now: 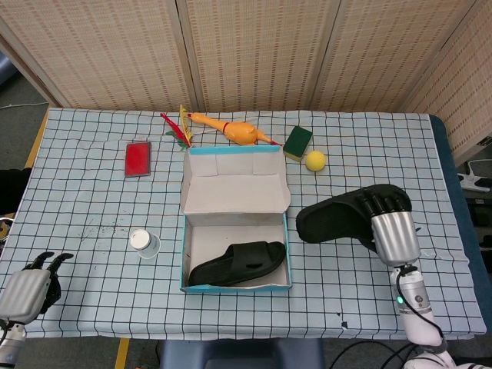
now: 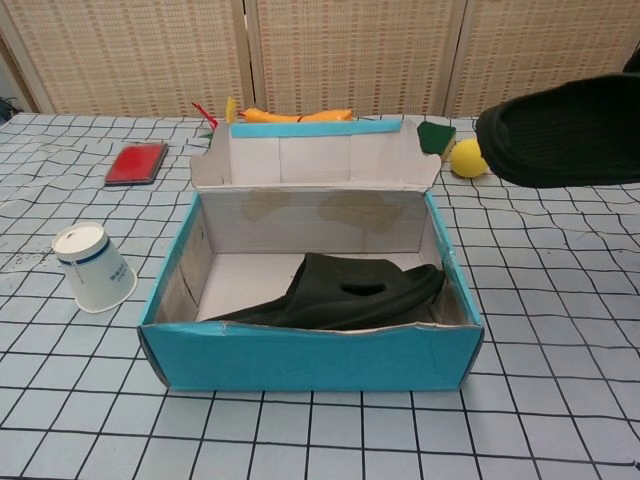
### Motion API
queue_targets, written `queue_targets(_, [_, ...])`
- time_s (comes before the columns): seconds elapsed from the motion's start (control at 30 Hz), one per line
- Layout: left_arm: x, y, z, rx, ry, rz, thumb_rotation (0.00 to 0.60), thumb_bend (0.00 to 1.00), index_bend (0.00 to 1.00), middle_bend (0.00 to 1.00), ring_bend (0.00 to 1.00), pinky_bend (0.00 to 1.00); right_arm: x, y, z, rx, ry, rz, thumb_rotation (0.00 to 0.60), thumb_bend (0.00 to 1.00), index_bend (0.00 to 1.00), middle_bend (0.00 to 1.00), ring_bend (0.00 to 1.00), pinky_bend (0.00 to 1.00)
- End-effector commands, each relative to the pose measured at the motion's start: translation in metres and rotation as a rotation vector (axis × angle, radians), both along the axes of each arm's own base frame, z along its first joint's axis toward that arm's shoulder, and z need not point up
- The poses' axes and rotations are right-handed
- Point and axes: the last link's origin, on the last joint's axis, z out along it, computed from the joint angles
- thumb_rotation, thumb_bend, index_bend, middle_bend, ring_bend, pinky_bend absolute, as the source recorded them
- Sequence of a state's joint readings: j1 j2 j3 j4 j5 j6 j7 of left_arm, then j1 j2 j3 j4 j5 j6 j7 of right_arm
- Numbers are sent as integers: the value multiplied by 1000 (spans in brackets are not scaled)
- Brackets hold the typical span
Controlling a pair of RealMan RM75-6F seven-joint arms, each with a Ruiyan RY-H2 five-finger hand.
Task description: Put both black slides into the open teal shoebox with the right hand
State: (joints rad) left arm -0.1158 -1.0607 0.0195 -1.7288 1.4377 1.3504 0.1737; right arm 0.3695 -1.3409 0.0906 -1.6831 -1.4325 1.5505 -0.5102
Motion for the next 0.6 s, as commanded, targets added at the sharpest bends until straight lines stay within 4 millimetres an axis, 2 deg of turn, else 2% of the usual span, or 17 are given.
queue_targets(0.03, [0, 0, 0, 0, -1, -1, 600, 367, 220, 65, 156, 414, 28, 5, -8, 29, -50, 83, 600, 50, 623, 558, 407, 441])
queue_targets(0.2, [1, 0, 0, 1, -4, -3, 600, 367, 220, 64, 156, 414, 69, -4, -37, 135, -79, 156, 600, 49, 628, 560, 408, 441])
queue_targets(0.47, [1, -1, 1, -2, -8, -7, 600, 367, 220, 64, 156, 414, 134, -18, -87, 127, -127, 256, 600, 50, 634, 568, 413, 443])
queue_targets(0.6, [0, 0, 2, 3, -13, -7, 600, 368, 220, 64, 156, 414, 160, -22, -105, 96, -144, 293, 600, 49, 637, 572, 419, 445])
